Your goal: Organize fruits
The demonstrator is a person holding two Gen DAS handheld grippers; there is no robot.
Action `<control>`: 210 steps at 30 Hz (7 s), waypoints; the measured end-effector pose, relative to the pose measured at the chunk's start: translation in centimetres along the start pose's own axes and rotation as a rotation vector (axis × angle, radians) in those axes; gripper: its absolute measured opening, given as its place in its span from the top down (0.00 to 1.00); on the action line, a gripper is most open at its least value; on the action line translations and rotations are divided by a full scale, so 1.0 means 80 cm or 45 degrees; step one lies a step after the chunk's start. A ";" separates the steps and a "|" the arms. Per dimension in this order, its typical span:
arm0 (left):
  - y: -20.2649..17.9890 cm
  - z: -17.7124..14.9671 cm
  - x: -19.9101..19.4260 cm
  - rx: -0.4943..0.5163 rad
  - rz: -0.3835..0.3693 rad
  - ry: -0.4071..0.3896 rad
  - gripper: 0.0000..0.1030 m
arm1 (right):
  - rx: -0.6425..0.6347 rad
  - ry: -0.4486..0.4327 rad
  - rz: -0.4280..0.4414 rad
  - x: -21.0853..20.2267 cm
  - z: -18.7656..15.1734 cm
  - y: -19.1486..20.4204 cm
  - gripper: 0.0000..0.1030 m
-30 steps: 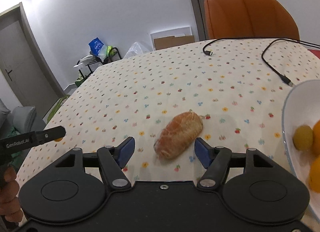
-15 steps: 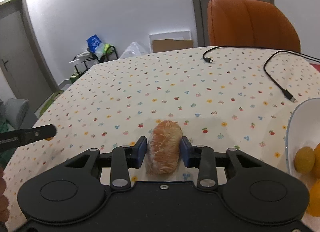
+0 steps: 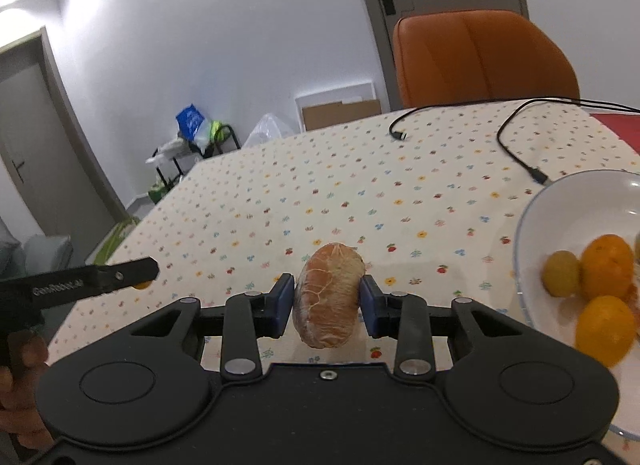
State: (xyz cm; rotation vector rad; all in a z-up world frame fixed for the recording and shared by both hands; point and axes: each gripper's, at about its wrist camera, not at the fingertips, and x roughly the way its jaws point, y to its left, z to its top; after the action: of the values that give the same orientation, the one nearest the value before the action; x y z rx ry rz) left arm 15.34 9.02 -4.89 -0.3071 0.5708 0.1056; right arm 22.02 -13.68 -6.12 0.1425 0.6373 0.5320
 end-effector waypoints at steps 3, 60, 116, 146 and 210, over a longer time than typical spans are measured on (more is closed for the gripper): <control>-0.015 0.000 -0.004 0.029 -0.010 -0.002 0.81 | 0.022 -0.041 0.006 -0.017 0.000 -0.008 0.67; -0.283 -0.025 0.039 0.358 -0.260 0.043 0.81 | 0.266 -0.281 -0.208 -0.155 -0.006 -0.237 0.67; -0.266 -0.022 0.005 0.411 -0.140 0.057 0.18 | 0.370 -0.294 -0.182 -0.190 -0.032 -0.215 0.19; -0.182 -0.021 -0.108 0.324 -0.079 -0.029 0.05 | 0.255 -0.273 -0.147 -0.239 -0.032 -0.129 0.00; -0.087 -0.042 -0.158 0.264 0.056 0.007 0.04 | 0.093 -0.102 -0.092 -0.222 -0.056 -0.058 0.00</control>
State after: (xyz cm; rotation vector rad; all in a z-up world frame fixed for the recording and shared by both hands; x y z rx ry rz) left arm 4.29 1.16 1.16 -0.0935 0.5888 0.0868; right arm 9.34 -26.98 -1.61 0.2075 0.5816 0.4312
